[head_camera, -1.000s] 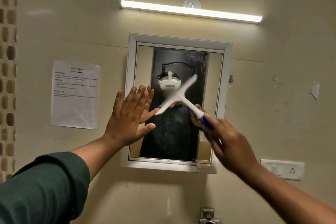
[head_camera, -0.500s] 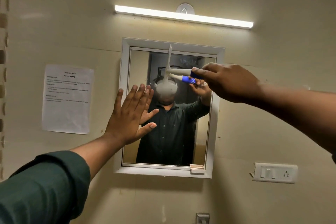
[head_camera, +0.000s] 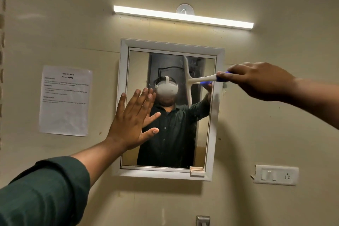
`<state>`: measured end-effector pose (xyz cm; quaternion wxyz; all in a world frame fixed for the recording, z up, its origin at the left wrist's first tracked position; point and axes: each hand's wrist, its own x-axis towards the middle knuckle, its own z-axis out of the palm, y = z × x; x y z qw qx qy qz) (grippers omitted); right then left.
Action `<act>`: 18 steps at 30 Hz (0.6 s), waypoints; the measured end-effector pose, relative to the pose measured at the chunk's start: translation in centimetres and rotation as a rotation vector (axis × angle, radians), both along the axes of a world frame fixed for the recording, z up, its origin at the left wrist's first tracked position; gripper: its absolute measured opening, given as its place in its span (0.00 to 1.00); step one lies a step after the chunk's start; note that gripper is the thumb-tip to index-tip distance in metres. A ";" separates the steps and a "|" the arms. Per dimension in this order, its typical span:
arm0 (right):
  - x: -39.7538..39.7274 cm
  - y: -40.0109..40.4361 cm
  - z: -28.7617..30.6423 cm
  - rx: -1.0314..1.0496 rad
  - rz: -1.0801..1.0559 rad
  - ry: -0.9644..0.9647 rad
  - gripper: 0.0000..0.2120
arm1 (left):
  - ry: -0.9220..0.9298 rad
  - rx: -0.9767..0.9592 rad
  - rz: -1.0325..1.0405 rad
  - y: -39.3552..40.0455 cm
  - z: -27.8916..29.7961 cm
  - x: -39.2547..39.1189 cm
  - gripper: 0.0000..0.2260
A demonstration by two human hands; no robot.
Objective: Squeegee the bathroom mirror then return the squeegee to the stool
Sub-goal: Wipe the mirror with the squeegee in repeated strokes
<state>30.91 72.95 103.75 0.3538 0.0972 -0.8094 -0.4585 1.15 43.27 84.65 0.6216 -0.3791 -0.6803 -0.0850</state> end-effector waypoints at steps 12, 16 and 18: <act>5.3 4.4 -1.8 -0.153 0.015 0.029 0.28 | 0.015 -0.033 0.020 0.1 0.7 -0.2 0.44; 2.6 1.0 -0.4 -0.097 0.109 -0.041 0.26 | 0.005 -0.030 0.038 -0.5 0.3 -0.4 0.44; 0.2 -1.4 0.2 -0.053 0.143 -0.066 0.27 | 0.002 -0.026 0.041 -1.0 -0.2 -0.4 0.44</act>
